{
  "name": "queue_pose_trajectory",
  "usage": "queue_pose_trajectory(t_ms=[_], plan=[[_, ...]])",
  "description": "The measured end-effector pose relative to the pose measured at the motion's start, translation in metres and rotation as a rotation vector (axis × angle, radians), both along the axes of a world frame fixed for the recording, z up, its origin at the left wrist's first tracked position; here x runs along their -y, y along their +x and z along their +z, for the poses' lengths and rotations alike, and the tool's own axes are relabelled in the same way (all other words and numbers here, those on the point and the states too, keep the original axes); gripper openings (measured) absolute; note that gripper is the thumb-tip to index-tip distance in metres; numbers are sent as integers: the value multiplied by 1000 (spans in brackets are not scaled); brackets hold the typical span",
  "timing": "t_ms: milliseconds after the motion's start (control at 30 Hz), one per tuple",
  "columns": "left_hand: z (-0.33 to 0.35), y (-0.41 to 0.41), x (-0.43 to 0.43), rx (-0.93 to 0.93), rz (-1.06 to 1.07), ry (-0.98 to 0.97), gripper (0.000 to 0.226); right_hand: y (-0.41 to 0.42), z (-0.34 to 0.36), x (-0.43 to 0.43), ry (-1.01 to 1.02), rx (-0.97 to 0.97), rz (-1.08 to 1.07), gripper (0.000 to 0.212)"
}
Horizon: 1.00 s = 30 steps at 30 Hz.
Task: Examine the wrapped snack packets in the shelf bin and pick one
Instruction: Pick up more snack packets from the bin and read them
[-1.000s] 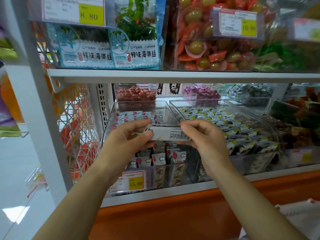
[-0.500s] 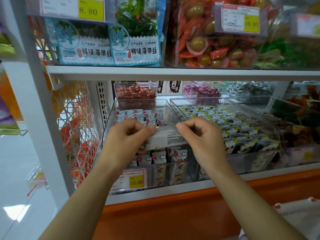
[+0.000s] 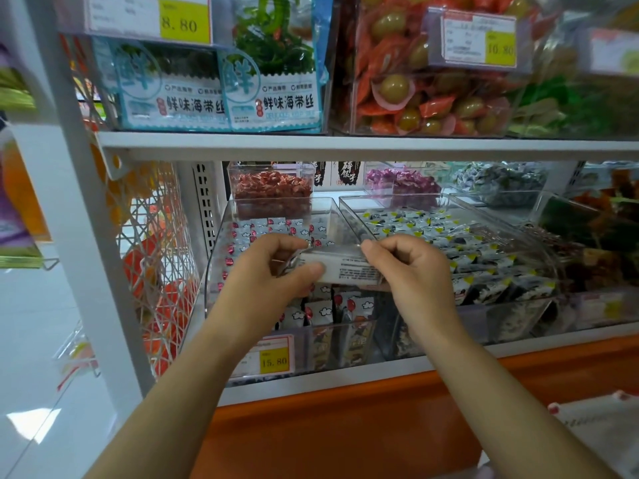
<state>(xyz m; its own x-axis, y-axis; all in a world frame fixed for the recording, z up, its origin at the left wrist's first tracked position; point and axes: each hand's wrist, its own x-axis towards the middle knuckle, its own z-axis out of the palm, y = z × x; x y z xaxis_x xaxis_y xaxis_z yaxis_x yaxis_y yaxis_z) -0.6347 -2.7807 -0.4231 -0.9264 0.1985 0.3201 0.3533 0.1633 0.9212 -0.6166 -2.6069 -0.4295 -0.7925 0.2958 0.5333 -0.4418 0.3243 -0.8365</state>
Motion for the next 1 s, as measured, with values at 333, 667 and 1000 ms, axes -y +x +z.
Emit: queue_pose_trajectory(t_ms=[333, 667, 1000], plan=[[-4, -9, 2, 88, -13, 232, 21, -1, 7, -13, -161, 257, 387, 29], [-7, -15, -3, 111, -14, 361, 16, 2, 4, -14, -165, 173, 446, 14], [-11, -14, -23, -175, 261, -123, 8, -2, 2, -26, -200, -17, 80, 18]])
